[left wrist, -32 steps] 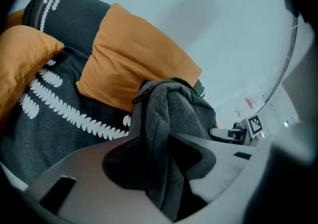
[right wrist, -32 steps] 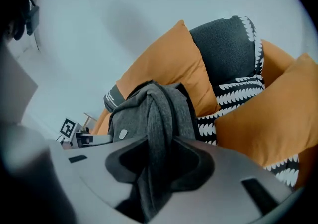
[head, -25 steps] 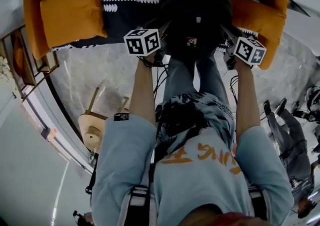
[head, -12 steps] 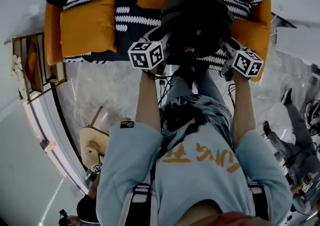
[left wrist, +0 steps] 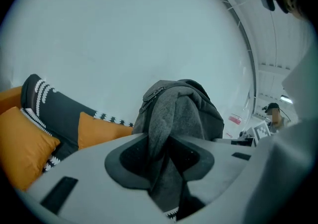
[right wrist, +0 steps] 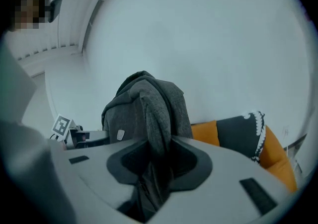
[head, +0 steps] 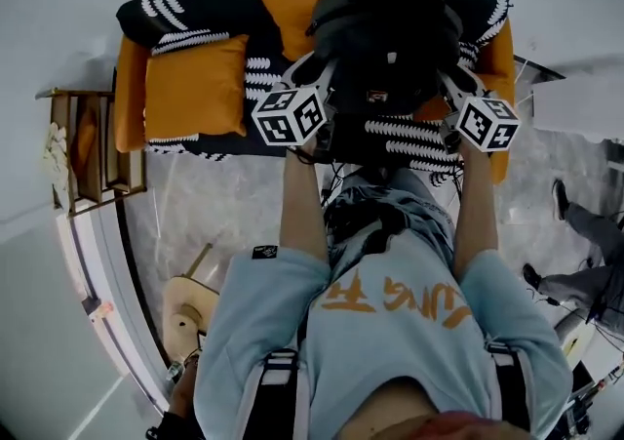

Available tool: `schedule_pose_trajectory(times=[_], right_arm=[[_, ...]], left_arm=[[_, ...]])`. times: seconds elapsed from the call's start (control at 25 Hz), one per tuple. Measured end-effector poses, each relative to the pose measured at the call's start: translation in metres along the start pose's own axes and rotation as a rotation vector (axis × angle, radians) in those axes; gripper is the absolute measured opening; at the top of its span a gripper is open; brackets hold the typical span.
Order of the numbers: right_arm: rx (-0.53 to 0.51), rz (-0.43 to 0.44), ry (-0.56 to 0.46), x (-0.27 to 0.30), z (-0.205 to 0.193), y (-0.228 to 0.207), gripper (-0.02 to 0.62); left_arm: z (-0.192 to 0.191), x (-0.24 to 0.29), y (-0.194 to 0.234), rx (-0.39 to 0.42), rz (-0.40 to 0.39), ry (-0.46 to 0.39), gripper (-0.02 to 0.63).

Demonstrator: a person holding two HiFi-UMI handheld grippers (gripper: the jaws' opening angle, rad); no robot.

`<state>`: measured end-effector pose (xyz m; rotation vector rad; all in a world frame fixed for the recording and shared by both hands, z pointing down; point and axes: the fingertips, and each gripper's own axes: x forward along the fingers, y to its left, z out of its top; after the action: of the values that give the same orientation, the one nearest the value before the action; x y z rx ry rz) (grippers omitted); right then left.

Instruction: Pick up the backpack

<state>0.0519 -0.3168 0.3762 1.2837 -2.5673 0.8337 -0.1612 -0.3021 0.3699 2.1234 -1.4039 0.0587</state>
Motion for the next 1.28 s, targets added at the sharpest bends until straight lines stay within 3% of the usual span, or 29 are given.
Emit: schedule_pose_trajectory(times=[0.52,0.72,0.92,1.28], right_arm=[[-0.194,-0.032,-0.264,-0.036,0.118,0.043,0.12],[-0.256,-0.059,-0.36,-0.049,0.15,0.047,0.12],[-0.295,-0.069,-0.409,-0.063,0.169,0.052,0.12],[-0.275,-0.087,-0.417,-0.072,0.172,0.045,0.12]], left_arm=[[0.111,-0.03,-0.054,0.186,-0.095,-0.175,0.131],[0.138,-0.028,-0.07,0.207,-0.138,-0.22,0.13],[0.152,-0.033,-0.085,0.214,-0.178,-0.277,0.127],[0.149,-0.03,-0.098,0.219,-0.193,-0.278,0.12]])
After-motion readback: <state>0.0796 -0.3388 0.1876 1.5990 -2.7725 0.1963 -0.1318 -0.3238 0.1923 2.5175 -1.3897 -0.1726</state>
